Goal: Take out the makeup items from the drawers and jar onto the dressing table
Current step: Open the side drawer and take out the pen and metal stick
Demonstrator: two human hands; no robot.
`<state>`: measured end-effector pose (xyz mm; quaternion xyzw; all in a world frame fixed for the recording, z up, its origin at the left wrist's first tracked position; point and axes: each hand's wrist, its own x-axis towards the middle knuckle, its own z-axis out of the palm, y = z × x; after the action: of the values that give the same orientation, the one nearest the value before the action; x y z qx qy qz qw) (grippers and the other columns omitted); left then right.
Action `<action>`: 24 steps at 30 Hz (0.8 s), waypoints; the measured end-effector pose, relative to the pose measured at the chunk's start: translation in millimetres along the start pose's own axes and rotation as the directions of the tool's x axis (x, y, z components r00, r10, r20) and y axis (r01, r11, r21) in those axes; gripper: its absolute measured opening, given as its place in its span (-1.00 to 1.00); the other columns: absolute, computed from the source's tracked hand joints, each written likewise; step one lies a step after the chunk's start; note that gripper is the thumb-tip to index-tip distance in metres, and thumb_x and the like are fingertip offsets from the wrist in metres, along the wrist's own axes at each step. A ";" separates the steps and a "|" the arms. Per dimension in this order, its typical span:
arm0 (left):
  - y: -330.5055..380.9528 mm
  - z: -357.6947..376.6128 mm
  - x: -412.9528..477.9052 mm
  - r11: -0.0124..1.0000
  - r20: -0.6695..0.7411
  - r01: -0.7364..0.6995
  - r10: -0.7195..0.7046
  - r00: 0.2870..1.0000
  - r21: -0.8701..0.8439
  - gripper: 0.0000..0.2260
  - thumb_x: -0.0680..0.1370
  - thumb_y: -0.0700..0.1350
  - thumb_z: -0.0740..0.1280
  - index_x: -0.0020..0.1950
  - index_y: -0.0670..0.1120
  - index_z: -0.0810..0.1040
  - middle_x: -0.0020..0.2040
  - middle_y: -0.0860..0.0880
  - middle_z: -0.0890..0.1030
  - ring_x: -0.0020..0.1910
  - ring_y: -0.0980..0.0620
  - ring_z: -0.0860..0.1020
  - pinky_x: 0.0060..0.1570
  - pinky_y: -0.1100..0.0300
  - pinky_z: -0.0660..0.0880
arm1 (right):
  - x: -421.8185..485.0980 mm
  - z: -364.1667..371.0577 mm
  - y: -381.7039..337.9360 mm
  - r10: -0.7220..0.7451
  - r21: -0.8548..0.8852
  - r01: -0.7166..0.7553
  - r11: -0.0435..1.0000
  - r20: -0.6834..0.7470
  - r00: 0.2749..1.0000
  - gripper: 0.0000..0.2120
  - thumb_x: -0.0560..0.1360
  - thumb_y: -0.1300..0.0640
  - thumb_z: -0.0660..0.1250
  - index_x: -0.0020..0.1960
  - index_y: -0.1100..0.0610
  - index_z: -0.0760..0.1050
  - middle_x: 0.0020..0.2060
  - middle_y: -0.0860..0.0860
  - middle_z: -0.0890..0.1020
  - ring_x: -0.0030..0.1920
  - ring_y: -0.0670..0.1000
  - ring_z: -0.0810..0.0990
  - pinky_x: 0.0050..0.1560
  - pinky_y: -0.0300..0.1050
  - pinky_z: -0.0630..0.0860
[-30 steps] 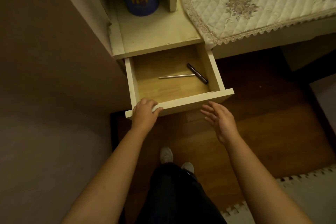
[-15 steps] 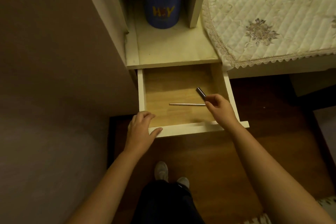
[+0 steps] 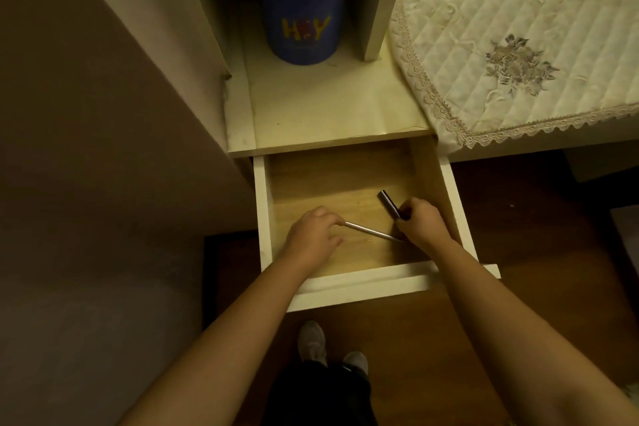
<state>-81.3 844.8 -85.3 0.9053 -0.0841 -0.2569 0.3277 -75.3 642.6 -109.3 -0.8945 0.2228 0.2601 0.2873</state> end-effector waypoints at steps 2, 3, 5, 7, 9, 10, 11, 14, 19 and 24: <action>-1.4 8.0 13.0 0.999 0.017 0.004 -0.005 1.000 0.033 -0.74 0.48 -0.13 0.32 0.17 -0.06 0.51 0.17 -0.04 0.50 0.14 -0.02 0.44 0.16 0.09 0.42 | -0.3 -1.5 0.4 0.005 0.068 -0.006 0.998 0.009 1.000 -0.72 0.45 0.27 0.32 0.15 0.24 0.44 0.09 0.19 0.54 -0.03 0.13 0.56 -0.05 -0.06 0.52; -3.0 12.1 18.4 0.998 0.023 0.004 -0.006 1.000 0.063 -0.73 0.48 -0.13 0.32 0.18 -0.07 0.50 0.18 -0.05 0.49 0.16 -0.03 0.43 0.18 0.08 0.40 | -1.8 -2.5 0.2 0.013 0.134 -0.015 0.991 0.012 1.000 -0.73 0.45 0.26 0.31 0.15 0.23 0.44 0.06 0.18 0.55 -0.08 0.11 0.56 -0.07 -0.06 0.54; -7.3 19.8 27.9 0.992 0.020 0.002 -0.005 1.000 0.128 -0.70 0.47 -0.15 0.32 0.20 -0.06 0.47 0.20 -0.08 0.47 0.20 -0.06 0.40 0.19 0.08 0.36 | -7.2 -5.1 -0.5 0.029 0.269 -0.028 0.963 0.001 1.000 -0.74 0.46 0.25 0.31 0.15 0.21 0.43 0.00 0.15 0.56 -0.13 0.08 0.57 -0.08 -0.02 0.58; -10.3 26.4 35.2 0.981 0.003 0.005 -0.006 1.000 0.193 -0.68 0.47 -0.14 0.31 0.22 -0.03 0.45 0.23 -0.08 0.45 0.24 -0.07 0.37 0.21 0.08 0.33 | -15.3 -8.9 -1.6 0.017 0.362 -0.009 0.932 -0.021 1.000 -0.76 0.46 0.23 0.31 0.12 0.19 0.43 -0.05 0.10 0.56 -0.16 0.05 0.57 -0.13 -0.03 0.59; -10.4 31.2 40.6 0.968 -0.004 0.009 -0.008 1.000 0.250 -0.68 0.48 -0.12 0.31 0.23 -0.02 0.43 0.27 -0.09 0.43 0.29 -0.08 0.33 0.26 0.06 0.29 | -24.6 -13.3 -2.9 -0.013 0.429 0.035 0.903 -0.053 0.998 -0.76 0.47 0.23 0.30 0.13 0.18 0.44 -0.14 0.00 0.53 -0.22 -0.04 0.54 -0.24 -0.17 0.55; -9.2 32.5 42.8 0.962 -0.012 0.011 -0.008 1.000 0.272 -0.69 0.48 -0.10 0.30 0.23 -0.02 0.43 0.27 -0.09 0.42 0.29 -0.08 0.33 0.27 0.05 0.28 | -29.0 -15.8 -3.4 -0.024 0.448 0.053 0.892 -0.071 0.997 -0.76 0.47 0.23 0.30 0.14 0.17 0.44 -0.19 -0.05 0.51 -0.24 -0.09 0.51 -0.28 -0.24 0.52; -7.5 33.3 44.5 0.956 -0.027 0.013 -0.005 1.000 0.292 -0.70 0.49 -0.09 0.30 0.22 -0.02 0.44 0.26 -0.10 0.43 0.28 -0.08 0.33 0.25 0.06 0.28 | -32.7 -18.1 -3.7 -0.032 0.461 0.068 0.885 -0.086 0.996 -0.76 0.47 0.24 0.29 0.14 0.17 0.44 -0.22 -0.09 0.48 -0.25 -0.13 0.48 -0.31 -0.29 0.48; 0.6 31.8 50.7 0.945 -0.119 0.004 0.037 0.992 0.328 -0.68 0.49 -0.07 0.30 0.23 -0.03 0.40 0.22 -0.09 0.42 0.22 -0.07 0.35 0.20 0.07 0.32 | -40.5 -24.6 -0.8 -0.041 0.482 0.103 0.870 -0.138 0.990 -0.78 0.47 0.24 0.30 0.12 0.17 0.45 -0.24 -0.12 0.46 -0.26 -0.16 0.46 -0.37 -0.36 0.43; 21.4 29.8 78.7 0.914 -0.033 -0.153 0.178 0.983 0.376 -0.52 0.50 -0.09 0.28 0.39 -0.02 0.22 0.40 -0.08 0.29 0.39 -0.07 0.21 0.38 0.02 0.15 | -39.7 -25.4 5.4 -0.040 0.521 0.124 0.844 -0.169 0.985 -0.78 0.46 0.23 0.31 0.10 0.16 0.46 -0.23 -0.12 0.46 -0.23 -0.16 0.45 -0.25 -0.37 0.42; 17.5 39.0 91.6 0.922 -0.005 -0.115 0.125 0.992 0.370 -0.69 0.53 -0.09 0.24 0.27 -0.05 0.39 0.25 -0.11 0.44 0.25 -0.10 0.35 0.25 0.04 0.27 | -37.2 -18.0 7.8 -0.023 0.565 0.131 0.814 -0.193 0.981 -0.79 0.46 0.23 0.31 0.10 0.16 0.45 -0.23 -0.12 0.46 -0.22 -0.16 0.46 -0.22 -0.38 0.42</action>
<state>-23.1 780.5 -137.2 0.9474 -0.1814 -0.2033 0.1681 -102.0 634.8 -77.7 -0.7937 0.2790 0.0881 0.5333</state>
